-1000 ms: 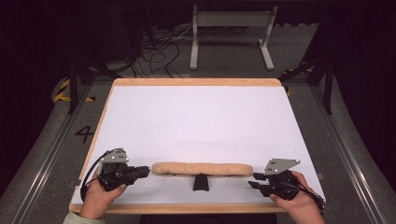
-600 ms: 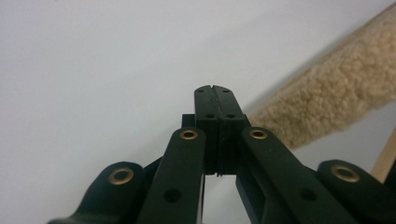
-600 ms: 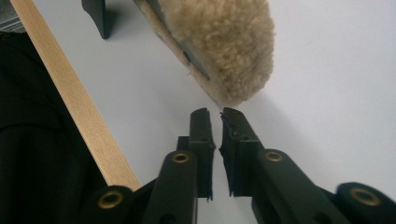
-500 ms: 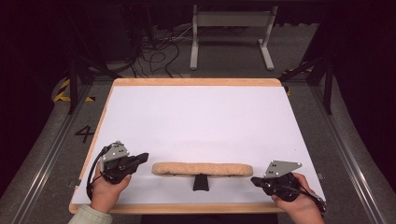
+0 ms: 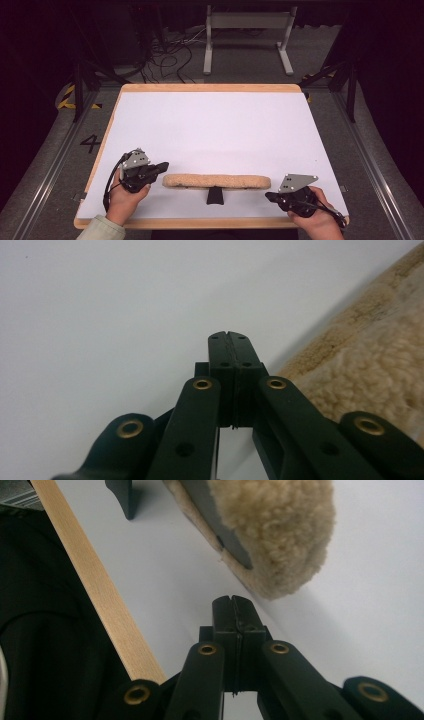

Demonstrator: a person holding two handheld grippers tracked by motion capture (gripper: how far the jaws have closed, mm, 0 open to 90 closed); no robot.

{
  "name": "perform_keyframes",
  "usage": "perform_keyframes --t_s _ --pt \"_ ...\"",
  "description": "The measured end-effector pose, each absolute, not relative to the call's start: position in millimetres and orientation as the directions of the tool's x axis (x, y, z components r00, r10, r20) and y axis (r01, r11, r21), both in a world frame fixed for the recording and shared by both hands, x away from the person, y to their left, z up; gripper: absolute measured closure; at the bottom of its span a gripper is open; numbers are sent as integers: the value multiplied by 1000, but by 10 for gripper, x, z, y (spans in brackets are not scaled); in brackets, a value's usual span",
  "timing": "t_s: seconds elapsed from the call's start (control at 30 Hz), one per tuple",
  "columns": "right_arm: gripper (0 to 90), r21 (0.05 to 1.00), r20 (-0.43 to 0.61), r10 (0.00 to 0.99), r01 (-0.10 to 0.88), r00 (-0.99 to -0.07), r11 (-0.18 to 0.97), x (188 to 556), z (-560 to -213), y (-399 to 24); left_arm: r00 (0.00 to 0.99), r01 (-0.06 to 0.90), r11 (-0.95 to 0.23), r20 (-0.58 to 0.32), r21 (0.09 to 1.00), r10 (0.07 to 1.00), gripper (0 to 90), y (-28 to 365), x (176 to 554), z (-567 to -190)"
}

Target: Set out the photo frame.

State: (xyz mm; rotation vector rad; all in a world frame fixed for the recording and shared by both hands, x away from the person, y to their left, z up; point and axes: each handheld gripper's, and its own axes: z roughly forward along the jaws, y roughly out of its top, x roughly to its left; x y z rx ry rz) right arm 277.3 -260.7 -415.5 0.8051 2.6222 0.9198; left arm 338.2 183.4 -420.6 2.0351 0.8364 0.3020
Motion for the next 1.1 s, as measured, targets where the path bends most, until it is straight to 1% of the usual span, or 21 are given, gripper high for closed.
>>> perform_keyframes --t_s 0.27,0.57,0.83,1.1 --pt "900 650 -54 571 405 -819 643 2795 -4181 -2569 781 439 -418 -108 795 616 900 1839 3375 -4245" --pt "900 653 -52 580 412 -813 636 2852 -4250 -2530 810 414 -433 -107 801 577 900 1874 3353 -4249" --pt "900 657 -69 609 424 -790 624 2900 -4253 -2523 823 405 -435 -114 804 557 900 1888 3321 -4257" --pt "900 661 -81 644 442 -761 606 3002 -4282 -2486 849 375 -465 -95 802 520 900 1864 3249 -4255"
